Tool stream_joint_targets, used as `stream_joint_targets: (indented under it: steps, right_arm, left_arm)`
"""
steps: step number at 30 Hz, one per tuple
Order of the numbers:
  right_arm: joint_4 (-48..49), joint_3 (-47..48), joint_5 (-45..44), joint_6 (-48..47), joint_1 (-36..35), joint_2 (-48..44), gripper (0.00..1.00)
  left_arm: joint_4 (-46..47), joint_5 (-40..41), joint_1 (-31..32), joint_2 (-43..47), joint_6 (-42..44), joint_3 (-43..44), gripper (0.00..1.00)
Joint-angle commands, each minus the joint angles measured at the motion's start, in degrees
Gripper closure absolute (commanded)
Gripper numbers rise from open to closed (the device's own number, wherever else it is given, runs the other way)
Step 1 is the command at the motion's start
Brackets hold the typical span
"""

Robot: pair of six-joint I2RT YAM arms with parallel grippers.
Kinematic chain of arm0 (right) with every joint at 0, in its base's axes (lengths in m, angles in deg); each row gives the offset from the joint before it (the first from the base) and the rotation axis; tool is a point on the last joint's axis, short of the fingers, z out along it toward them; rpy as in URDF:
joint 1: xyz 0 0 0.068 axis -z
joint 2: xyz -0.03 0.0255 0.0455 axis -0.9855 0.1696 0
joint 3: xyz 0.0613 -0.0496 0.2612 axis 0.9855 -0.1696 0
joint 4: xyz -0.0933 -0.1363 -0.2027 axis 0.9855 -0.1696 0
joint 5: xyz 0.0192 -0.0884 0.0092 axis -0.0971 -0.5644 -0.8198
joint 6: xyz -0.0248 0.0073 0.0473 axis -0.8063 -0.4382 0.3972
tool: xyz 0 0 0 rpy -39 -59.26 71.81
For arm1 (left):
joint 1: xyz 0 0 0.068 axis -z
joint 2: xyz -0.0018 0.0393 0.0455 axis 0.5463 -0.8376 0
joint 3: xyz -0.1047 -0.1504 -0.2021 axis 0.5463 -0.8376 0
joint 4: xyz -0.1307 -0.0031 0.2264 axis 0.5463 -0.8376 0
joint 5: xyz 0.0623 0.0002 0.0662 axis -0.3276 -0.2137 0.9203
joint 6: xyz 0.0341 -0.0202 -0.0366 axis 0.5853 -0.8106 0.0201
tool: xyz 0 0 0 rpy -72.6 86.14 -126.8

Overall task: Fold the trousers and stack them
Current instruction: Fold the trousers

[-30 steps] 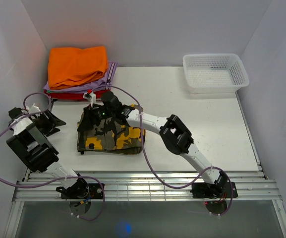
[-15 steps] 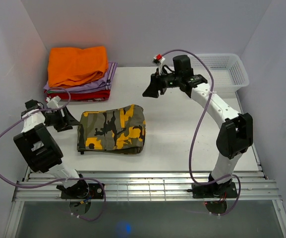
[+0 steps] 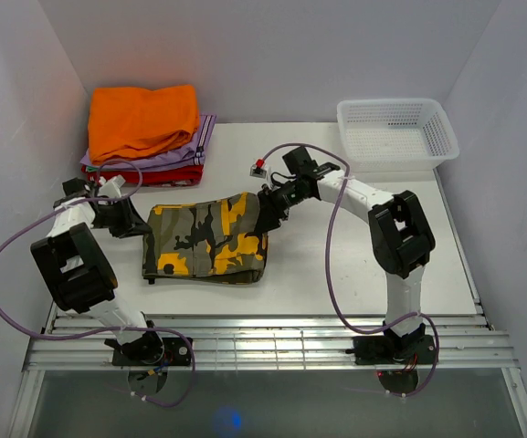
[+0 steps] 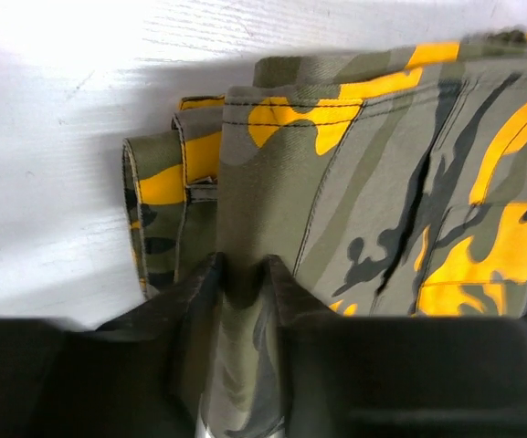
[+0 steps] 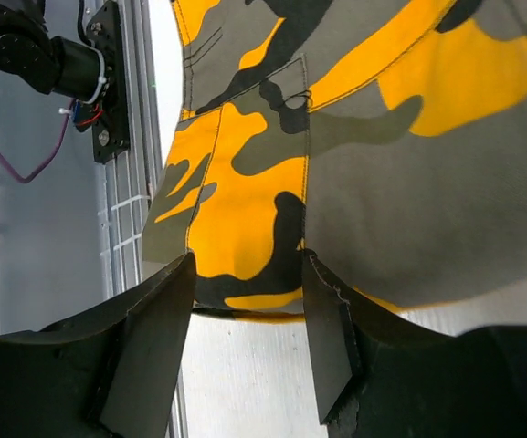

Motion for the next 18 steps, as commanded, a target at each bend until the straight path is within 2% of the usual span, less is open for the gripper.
stream_joint_targets:
  steps: [1, 3, 4, 5, 8, 12, 16, 18]
  right_arm:
    - [4.31, -2.14, 3.49, 0.86, -1.41, -0.09, 0.43]
    - [5.72, -2.58, 2.52, 2.09, -1.76, 1.31, 0.43]
    - [5.72, -2.49, 2.08, 2.53, -1.94, 2.01, 0.43]
    - [5.81, -2.41, 1.64, 2.97, -1.94, 3.41, 0.43]
    - [4.41, -1.00, -0.81, 3.15, -1.94, 6.23, 0.37]
    - [1.95, -0.12, -2.84, 2.62, -1.94, 8.35, 0.22]
    - [0.98, -0.12, -3.54, 2.63, -2.03, 10.89, 0.11]
    - [-0.33, 0.49, -3.63, 0.70, -1.94, 11.95, 0.07]
  left_arm:
    - [0.99, -1.20, 0.37, -0.31, -0.70, 1.27, 0.69]
    - [0.63, -2.00, 0.37, -0.32, -0.70, 1.71, 0.82]
    - [0.63, -2.52, 0.37, -0.23, -0.87, 1.88, 0.94]
    - [0.72, -2.79, 0.29, 0.03, -0.96, 1.97, 0.99]
    - [1.95, -3.14, -0.15, 1.44, -2.10, 1.71, 1.00]
    - [3.97, -3.58, -3.30, 2.32, -3.33, 0.92, 1.00]
    - [9.32, -2.18, -7.27, -0.83, -4.39, -1.98, 1.00]
    - [10.91, -0.60, -8.15, -5.40, -4.74, -2.86, 1.00]
